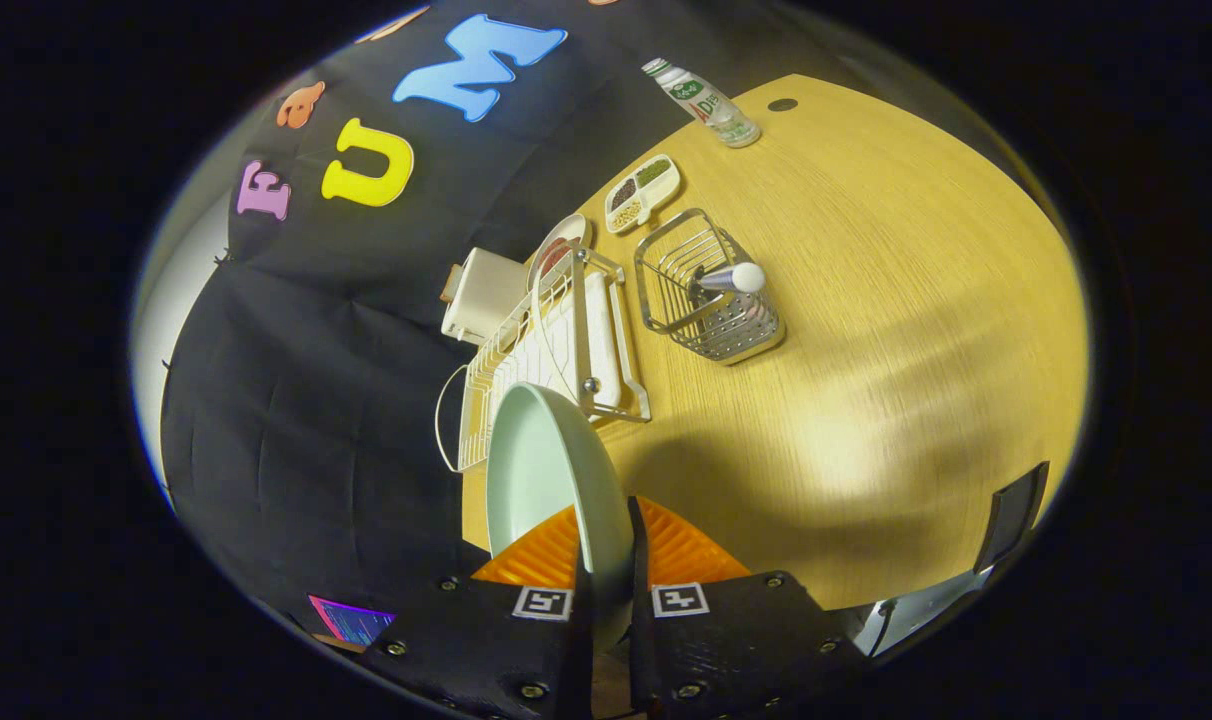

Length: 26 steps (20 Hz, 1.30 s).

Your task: Take the plate from the dish rack, then take the spoon from the basket and place it into the plate.

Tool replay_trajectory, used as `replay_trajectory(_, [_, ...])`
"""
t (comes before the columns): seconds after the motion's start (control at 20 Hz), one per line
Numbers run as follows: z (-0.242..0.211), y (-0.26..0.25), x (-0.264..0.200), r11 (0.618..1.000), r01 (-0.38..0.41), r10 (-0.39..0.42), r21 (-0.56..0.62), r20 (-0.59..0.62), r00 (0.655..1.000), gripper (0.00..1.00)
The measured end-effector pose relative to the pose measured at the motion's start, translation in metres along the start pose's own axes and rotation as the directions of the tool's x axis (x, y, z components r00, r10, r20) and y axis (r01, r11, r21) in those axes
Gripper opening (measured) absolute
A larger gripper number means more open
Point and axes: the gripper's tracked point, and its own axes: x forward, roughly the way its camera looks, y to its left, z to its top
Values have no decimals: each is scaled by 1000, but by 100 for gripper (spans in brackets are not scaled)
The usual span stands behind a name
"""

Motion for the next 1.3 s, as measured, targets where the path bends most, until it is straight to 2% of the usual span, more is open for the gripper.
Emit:
replay_trajectory(0.35, [-27, -31, 43, 999, 38, -36, 35, -58, 998, 15])
replay_trajectory(0.65, [-42, -46, 59, 995, 38, -31, 89, -72, 997, 15])
replay_trajectory(0.7, [-45, -53, 60, 993, 58, -51, 100, -78, 996, 15])
replay_trajectory(0.85, [-45, -65, 57, 992, 93, -88, 85, -64, 994, 15])
replay_trajectory(1.05, [-28, -68, 59, 994, 94, -93, 61, -12, 996, 16])
replay_trajectory(1.2, [-27, -71, 52, 991, 131, -132, -37, -19, 991, 25])
replay_trajectory(1.3, [-19, -73, 41, 977, 164, -162, -135, 27, 986, 52])
